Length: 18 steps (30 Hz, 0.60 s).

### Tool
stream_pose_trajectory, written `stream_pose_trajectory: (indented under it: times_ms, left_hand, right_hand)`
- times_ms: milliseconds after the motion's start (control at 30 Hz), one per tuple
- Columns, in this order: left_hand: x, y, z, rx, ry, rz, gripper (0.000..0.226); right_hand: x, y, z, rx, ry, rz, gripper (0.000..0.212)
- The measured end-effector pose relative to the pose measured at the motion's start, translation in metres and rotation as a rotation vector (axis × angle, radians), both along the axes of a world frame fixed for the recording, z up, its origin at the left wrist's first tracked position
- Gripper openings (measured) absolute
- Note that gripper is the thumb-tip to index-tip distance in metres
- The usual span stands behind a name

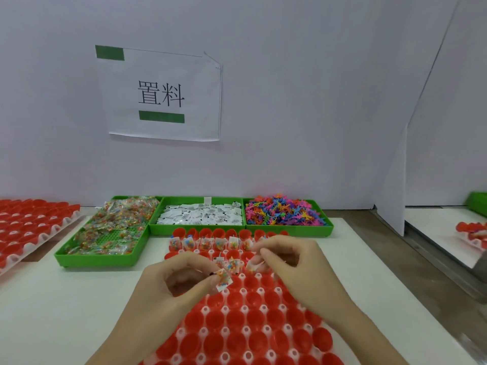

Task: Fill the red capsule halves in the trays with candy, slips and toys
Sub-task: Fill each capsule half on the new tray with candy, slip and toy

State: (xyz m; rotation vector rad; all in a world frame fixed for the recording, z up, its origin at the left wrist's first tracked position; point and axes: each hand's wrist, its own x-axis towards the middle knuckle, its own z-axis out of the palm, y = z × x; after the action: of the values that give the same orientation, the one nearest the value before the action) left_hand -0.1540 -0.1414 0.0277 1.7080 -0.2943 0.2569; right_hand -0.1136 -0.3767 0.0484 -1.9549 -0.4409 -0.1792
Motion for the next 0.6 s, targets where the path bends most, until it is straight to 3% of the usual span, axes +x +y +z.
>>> stream_pose_trajectory:
  times_ms: [200,400,600]
  left_hand:
    - [0.009,0.013,-0.001,0.069,-0.021,0.043,0.009]
    - [0.012,0.020,-0.004,0.073,-0.018,0.072,0.009]
    - [0.013,0.020,-0.003,0.055,-0.034,0.088,0.010]
  right_hand:
    - [0.113,-0.028,0.013,-0.437,-0.101,-0.326,0.019]
    - [0.176,-0.046,-0.007,-1.031,-0.252,-0.235,0.034]
    - [0.185,-0.045,-0.015,-1.079,-0.333,-0.214,0.028]
